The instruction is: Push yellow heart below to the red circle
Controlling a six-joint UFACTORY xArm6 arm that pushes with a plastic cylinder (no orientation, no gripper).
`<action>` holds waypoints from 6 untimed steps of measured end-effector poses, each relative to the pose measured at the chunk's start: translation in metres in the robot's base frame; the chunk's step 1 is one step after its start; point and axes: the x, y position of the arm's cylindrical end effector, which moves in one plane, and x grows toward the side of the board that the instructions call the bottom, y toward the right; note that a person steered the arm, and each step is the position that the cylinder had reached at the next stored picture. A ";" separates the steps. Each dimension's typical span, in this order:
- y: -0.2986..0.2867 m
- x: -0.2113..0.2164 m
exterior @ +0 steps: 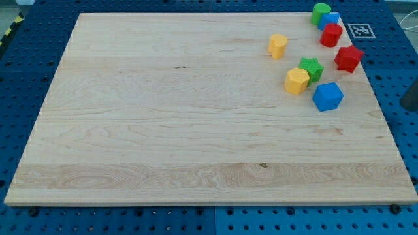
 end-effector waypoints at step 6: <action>-0.254 -0.010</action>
